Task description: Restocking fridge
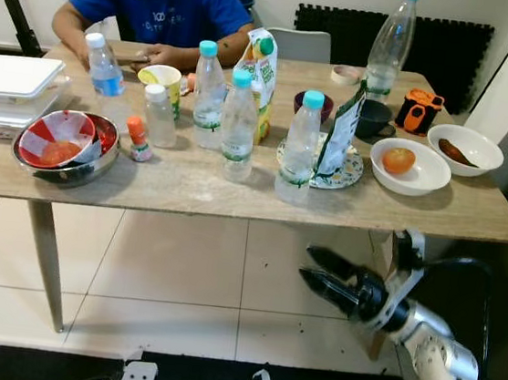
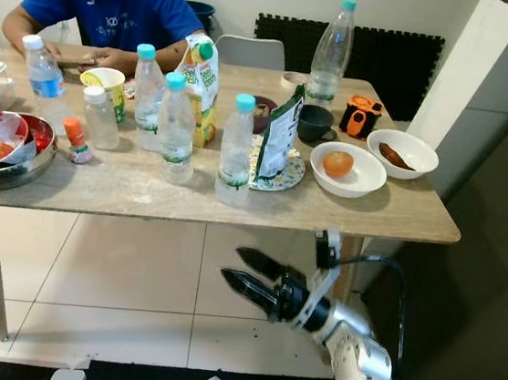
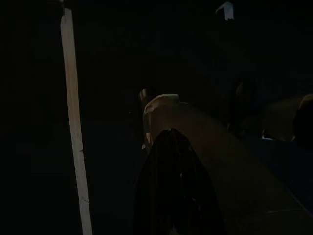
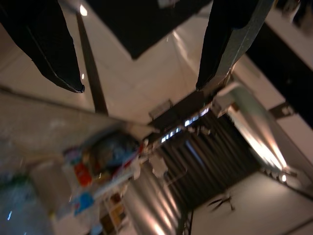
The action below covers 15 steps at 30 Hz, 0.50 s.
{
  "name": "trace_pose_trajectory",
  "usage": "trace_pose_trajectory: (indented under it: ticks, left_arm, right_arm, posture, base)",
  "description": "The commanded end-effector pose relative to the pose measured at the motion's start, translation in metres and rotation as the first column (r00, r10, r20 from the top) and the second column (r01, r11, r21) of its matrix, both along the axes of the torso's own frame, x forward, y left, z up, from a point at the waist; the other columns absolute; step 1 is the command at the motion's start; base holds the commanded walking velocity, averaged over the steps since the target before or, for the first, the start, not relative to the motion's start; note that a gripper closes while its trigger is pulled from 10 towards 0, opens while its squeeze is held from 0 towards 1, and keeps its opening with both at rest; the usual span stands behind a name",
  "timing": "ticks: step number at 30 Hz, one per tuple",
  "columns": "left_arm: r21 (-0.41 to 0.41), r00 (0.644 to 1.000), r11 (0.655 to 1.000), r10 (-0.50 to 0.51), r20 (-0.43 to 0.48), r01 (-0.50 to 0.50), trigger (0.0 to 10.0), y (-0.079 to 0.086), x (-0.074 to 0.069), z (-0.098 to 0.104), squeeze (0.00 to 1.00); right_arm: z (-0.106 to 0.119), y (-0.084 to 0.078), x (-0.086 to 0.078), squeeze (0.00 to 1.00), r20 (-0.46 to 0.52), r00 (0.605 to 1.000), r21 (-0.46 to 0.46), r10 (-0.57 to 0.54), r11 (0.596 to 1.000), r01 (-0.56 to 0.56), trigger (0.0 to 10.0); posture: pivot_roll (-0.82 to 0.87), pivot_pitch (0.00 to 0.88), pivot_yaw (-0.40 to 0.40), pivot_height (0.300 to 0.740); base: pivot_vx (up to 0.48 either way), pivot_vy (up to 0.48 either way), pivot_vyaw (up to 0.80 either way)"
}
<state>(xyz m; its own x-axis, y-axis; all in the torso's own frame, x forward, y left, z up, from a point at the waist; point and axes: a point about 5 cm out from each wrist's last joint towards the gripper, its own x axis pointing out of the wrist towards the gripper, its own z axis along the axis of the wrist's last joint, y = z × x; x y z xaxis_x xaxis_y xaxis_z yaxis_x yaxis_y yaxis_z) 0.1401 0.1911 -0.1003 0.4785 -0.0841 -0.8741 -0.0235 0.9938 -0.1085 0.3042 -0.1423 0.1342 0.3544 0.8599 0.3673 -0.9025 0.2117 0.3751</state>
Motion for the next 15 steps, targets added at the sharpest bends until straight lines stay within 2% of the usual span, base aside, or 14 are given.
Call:
trace_pose_trajectory:
  ticks: [1,3,4,5,6,12,15]
  left_arm:
    - [-0.004,1.000,1.000,0.007,-0.025,-0.007,10.0,0.001,-0.007,-0.003,0.00]
    - [-0.005,1.000,1.000,0.008,-0.026,-0.008,10.0,0.001,-0.007,-0.003,0.00]
    - [-0.005,1.000,1.000,0.008,-0.026,-0.008,10.0,0.001,-0.007,-0.003,0.00]
    - [-0.005,1.000,1.000,0.007,-0.026,-0.007,10.0,0.000,-0.007,-0.003,0.00]
    - [-0.006,1.000,1.000,0.006,-0.026,-0.007,10.0,0.000,-0.008,-0.003,0.00]
    - [-0.011,1.000,1.000,0.009,-0.025,-0.009,10.0,-0.002,-0.007,-0.003,0.00]
    - [-0.014,1.000,1.000,0.009,-0.025,-0.010,10.0,-0.003,-0.008,-0.003,0.00]
  right_arm:
    - [0.023,-0.001,0.008,1.00,0.085,0.995,0.027,-0.048,0.999,0.045,10.0]
    - [0.041,0.004,0.024,1.00,0.135,0.979,0.017,-0.155,0.988,0.155,10.0]
    - [0.041,0.004,0.024,1.00,0.135,0.979,0.017,-0.155,0.988,0.155,10.0]
    - [0.047,0.007,0.032,0.78,0.154,0.967,-0.001,-0.204,0.978,0.207,10.0]
    - [0.054,0.011,0.036,0.00,0.165,0.962,0.002,-0.218,0.975,0.221,10.0]
    - [0.075,0.021,0.045,0.00,0.189,0.947,0.026,-0.260,0.965,0.260,10.0]
    - [0.086,0.025,0.054,0.00,0.194,0.928,0.031,-0.320,0.947,0.320,10.0]
  posture:
    - [-0.04,0.068,-0.025,0.740]
    - [-0.04,0.068,-0.025,0.740]
    - [-0.04,0.068,-0.025,0.740]
    - [-0.04,0.065,-0.029,0.740]
    - [-0.04,0.065,-0.031,0.740]
    - [-0.03,0.069,-0.032,0.740]
    - [-0.03,0.073,-0.031,0.740]
  base:
    - [0.000,0.000,0.00]
    - [0.000,0.000,0.00]
    - [0.000,0.000,0.00]
    - [0.000,0.000,0.00]
    - [0.000,0.000,0.00]
    - [0.000,0.000,0.00]
    - [0.000,0.000,0.00]
